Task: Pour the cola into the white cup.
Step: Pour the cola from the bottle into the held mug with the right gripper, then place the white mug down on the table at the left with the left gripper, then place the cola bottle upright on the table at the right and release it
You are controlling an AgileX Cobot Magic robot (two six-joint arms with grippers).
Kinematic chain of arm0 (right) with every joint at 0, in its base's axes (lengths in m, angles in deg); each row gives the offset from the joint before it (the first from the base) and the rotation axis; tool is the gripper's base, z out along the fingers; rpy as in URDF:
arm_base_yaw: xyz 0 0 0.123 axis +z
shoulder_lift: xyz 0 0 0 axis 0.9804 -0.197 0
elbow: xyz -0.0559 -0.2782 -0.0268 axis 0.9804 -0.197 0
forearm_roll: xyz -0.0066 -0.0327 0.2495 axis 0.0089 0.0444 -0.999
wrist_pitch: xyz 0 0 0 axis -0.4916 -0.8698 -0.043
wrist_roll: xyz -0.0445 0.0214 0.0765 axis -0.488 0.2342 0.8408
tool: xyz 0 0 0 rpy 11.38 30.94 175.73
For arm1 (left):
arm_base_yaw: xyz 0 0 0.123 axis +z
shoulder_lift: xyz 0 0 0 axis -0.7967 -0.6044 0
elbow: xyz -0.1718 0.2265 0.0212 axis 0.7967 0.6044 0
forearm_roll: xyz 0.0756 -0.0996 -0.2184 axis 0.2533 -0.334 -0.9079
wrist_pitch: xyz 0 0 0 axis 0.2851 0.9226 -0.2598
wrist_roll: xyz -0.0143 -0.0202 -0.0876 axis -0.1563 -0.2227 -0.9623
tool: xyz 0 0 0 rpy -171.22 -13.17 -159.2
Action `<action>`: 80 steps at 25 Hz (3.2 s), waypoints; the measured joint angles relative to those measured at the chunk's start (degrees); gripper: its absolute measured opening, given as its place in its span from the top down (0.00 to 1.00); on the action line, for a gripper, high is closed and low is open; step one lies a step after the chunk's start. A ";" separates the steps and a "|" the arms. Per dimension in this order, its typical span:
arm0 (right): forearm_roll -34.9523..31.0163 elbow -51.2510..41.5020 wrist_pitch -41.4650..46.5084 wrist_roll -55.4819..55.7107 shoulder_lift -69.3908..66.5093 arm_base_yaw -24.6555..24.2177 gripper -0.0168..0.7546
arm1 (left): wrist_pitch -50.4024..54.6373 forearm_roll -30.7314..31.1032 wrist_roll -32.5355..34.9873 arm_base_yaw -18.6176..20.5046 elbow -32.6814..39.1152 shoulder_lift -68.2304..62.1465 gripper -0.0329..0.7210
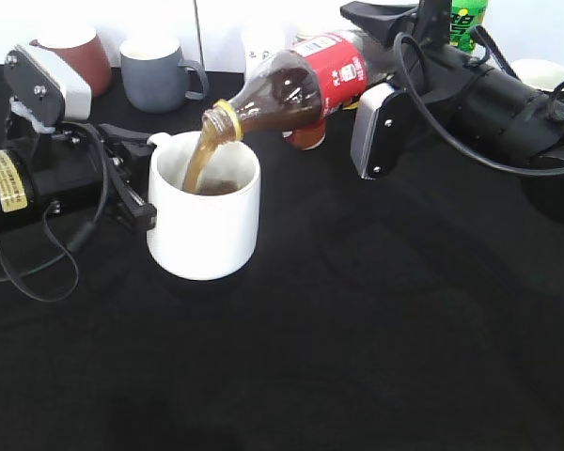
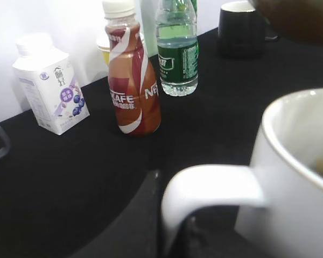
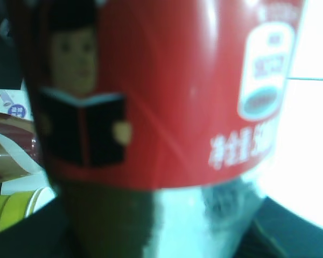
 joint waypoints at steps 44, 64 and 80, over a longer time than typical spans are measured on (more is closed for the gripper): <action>-0.22 0.00 -2.43 95.74 -1.82 0.00 0.47 | -4.03 -31.32 11.23 3.50 -29.47 -31.31 0.91; -12.86 0.00 -1.64 86.81 -1.82 -9.17 0.47 | -6.86 -31.44 14.57 3.50 -1.14 -7.11 0.64; -18.44 8.87 -6.86 83.17 -24.11 -13.75 0.44 | 18.05 -28.90 14.57 3.50 1.08 16.46 0.64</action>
